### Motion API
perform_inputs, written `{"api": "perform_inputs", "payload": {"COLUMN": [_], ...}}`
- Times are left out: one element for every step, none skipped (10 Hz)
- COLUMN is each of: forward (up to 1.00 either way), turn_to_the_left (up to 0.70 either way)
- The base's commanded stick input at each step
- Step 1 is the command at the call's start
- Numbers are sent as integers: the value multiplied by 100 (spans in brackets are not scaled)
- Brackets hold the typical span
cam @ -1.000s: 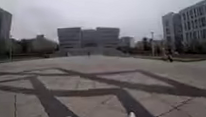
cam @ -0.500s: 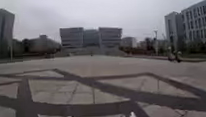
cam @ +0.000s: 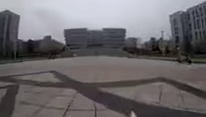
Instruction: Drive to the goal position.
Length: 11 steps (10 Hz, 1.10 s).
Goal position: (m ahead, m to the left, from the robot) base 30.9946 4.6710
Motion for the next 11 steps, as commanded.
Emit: {"api": "perform_inputs", "payload": {"forward": [100,100,100,100,100,100,100,100,100,100,100], "turn_to_the_left": [-37,-38,-26,-9,0,0,-5,-22,-39,-34,-8]}}
